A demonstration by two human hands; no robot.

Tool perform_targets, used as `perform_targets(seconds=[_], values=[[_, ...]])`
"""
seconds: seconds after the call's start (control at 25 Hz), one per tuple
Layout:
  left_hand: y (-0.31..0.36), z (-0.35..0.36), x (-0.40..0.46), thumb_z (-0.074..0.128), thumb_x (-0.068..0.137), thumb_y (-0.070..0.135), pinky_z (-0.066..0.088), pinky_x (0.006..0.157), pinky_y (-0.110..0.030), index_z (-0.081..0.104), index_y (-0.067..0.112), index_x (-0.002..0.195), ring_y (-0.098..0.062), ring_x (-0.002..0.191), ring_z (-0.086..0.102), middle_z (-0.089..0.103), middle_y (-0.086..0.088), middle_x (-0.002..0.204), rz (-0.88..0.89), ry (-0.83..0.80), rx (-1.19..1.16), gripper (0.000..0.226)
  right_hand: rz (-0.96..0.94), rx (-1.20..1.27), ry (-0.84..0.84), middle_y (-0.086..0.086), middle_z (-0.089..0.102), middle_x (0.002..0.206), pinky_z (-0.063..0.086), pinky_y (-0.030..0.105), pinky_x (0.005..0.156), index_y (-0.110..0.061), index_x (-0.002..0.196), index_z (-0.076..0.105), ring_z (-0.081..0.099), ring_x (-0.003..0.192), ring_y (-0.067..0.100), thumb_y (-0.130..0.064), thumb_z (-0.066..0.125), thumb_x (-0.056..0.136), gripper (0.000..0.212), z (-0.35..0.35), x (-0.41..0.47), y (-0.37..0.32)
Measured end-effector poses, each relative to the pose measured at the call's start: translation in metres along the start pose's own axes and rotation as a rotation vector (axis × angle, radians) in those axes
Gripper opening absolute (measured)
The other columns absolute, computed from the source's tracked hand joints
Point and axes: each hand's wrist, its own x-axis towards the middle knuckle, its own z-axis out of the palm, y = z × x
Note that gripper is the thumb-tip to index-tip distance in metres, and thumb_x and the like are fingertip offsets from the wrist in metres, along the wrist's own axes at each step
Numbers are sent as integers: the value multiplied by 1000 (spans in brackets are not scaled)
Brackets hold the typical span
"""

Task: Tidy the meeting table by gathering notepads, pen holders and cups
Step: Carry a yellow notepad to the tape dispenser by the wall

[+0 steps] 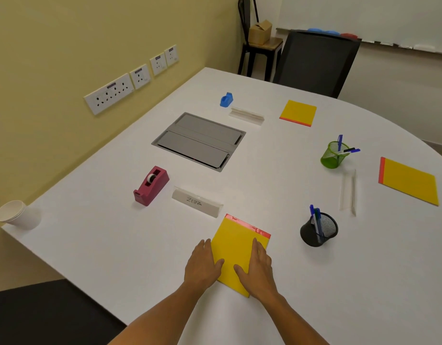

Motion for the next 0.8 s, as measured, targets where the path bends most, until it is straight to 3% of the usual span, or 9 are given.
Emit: perform_targets(seconds=[0.44,0.56,0.8], values=[[-13,23,14,49,94,57,21,121,-45,4,11,156,-31,151,13,10,-10,164,-14,-115,-51,89,89,-26,-104,7,-5,167,25,44,119,-19,156,-15,9,152,33,-57,63,89,109,21,5,10],[-15,28,15,54,93,54,28,118,-44,4,8,155,-31,148,22,11,-12,164,-26,-162,-94,92,134,11,-190,9,-9,166,22,47,120,-21,156,-19,4,152,34,-60,66,85,118,29,1,13],[-11,31,22,55,92,53,37,107,-39,20,5,149,-31,134,39,36,-15,148,-54,-101,-38,82,147,-17,-208,8,-9,166,23,47,119,-20,155,-20,1,152,34,-62,66,84,119,30,2,12]])
